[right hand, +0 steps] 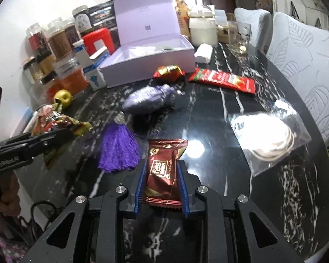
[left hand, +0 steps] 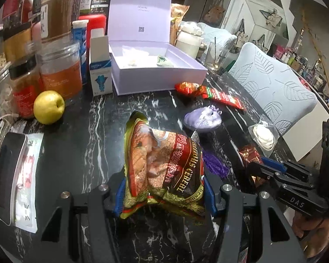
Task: Organize soft objects
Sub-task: 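Lift the candy packet with the right gripper while the left gripper holds the cereal bag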
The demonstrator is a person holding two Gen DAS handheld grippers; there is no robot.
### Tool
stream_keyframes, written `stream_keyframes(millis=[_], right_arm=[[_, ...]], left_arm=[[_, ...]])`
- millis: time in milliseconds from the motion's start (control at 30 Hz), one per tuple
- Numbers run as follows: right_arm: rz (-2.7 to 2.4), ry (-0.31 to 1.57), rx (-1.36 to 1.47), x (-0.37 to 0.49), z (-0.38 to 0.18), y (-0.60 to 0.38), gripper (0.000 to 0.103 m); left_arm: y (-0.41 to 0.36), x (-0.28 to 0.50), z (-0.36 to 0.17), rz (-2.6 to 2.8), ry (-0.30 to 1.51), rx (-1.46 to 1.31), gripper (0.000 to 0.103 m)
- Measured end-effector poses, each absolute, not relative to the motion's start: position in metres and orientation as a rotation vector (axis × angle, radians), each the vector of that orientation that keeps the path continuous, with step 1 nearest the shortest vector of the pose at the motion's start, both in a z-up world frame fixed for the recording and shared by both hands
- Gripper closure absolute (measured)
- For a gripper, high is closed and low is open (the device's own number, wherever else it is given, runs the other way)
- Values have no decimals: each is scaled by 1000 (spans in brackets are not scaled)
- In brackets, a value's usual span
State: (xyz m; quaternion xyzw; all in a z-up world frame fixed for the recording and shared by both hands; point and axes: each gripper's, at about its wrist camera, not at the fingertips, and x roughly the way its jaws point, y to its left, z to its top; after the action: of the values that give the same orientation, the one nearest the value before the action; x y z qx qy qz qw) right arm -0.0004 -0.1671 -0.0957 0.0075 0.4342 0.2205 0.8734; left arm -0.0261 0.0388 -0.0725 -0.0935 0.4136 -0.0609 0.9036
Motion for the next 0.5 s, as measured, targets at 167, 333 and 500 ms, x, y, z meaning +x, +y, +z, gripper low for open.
stream_keyframes(millis=[167,333,500], right_arm=[[504,850,8,5,-74,-162,77],[547,793,7,12,-52,-157,77],[575,741,9,20,-33,-152,78]], left_arm=[[35,-25,-58,-123,813,-173,48],[32,-19,-40,-125,771,-169,48],[29,-8,-23,-112,725,-142,48]])
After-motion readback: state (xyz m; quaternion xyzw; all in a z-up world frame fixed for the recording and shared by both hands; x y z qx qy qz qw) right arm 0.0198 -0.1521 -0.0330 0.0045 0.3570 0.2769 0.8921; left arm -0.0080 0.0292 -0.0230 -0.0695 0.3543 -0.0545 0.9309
